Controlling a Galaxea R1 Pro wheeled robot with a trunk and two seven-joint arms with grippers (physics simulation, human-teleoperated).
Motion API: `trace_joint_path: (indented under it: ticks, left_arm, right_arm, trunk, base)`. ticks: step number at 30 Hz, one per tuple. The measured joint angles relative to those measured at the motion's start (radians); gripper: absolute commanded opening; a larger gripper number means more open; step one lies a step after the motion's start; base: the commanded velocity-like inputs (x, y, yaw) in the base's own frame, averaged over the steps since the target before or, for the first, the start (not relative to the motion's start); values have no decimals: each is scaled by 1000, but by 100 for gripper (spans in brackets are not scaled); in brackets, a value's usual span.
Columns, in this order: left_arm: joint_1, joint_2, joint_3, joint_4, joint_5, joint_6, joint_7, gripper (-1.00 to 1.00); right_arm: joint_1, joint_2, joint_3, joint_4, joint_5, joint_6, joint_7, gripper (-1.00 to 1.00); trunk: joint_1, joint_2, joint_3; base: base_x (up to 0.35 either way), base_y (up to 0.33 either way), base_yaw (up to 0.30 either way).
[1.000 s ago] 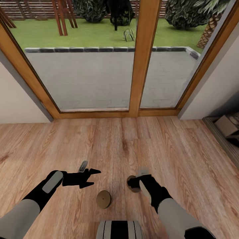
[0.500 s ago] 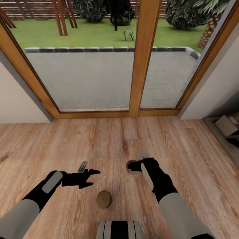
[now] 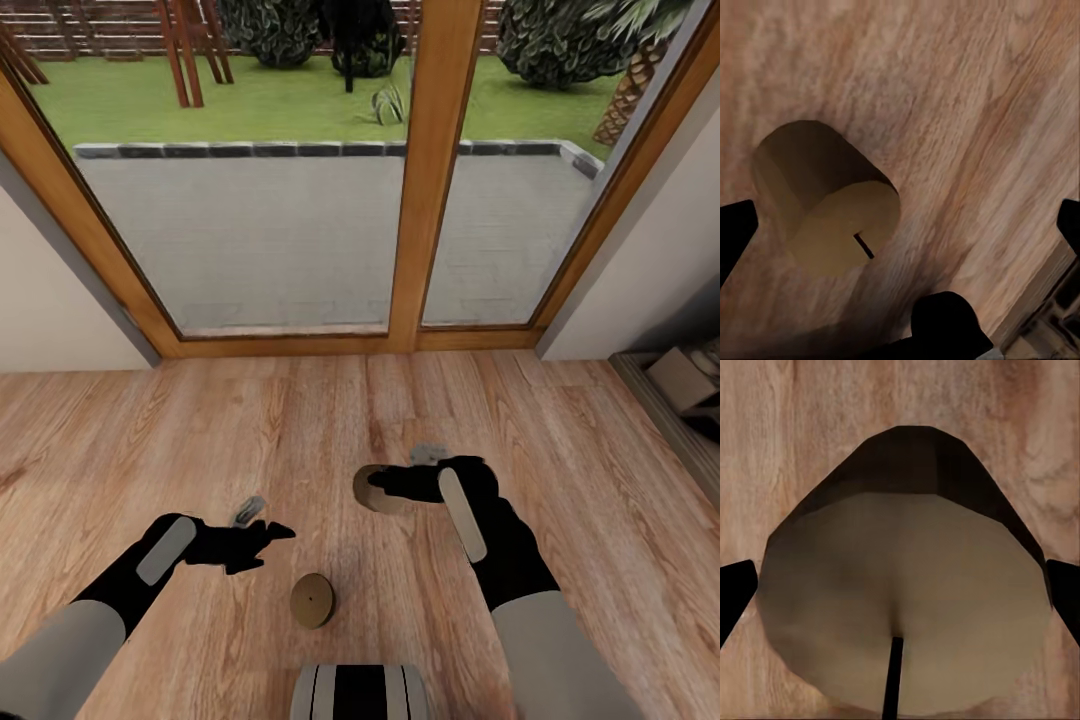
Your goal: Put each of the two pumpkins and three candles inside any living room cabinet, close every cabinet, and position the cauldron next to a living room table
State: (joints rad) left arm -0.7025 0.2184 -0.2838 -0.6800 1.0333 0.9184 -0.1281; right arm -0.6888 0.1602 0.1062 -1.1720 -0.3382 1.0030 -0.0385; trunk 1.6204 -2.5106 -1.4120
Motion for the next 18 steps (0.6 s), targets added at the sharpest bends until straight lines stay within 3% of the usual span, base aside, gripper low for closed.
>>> trace_joint_path:
  ticks: [3,7,8,10,12,14,18]
  left_arm:
    - [0,-48,0,-13,1,-3,188,100]
    - [0,-109,-4,-89,4,-3,488,100]
    - [0,-132,-23,-123,8,-4,576,100]
    - [0,-196,-96,-167,10,-4,766,100]
    - [0,-252,-132,-180,7,-4,907,100]
    - [-1,-275,-145,-190,4,-2,968,100]
    - [-1,-283,-198,-261,4,3,1009,100]
  right_arm:
    - [0,-18,1,-1,-17,-1,8,-100]
    - [0,-41,4,4,-34,-1,88,-100]
    - [0,-51,4,1,-32,0,103,-100]
    - [1,-84,3,-3,-19,-1,124,-100]
    - [1,-96,2,-6,-33,-1,148,-100]
    - [1,-99,2,-6,-30,-2,159,-100]
    - [1,-103,0,-10,-29,-2,165,-100]
  trunk:
    - [0,0,0]
    - [0,0,0]
    - [0,0,0]
    - [0,0,0]
    - [0,0,0]
    - [0,0,0]
    - [0,0,0]
  base:
    - [0,0,0]
    - [0,0,0]
    - [0,0,0]
    - [0,0,0]
    - [0,0,0]
    - [0,0,0]
    - [0,0,0]
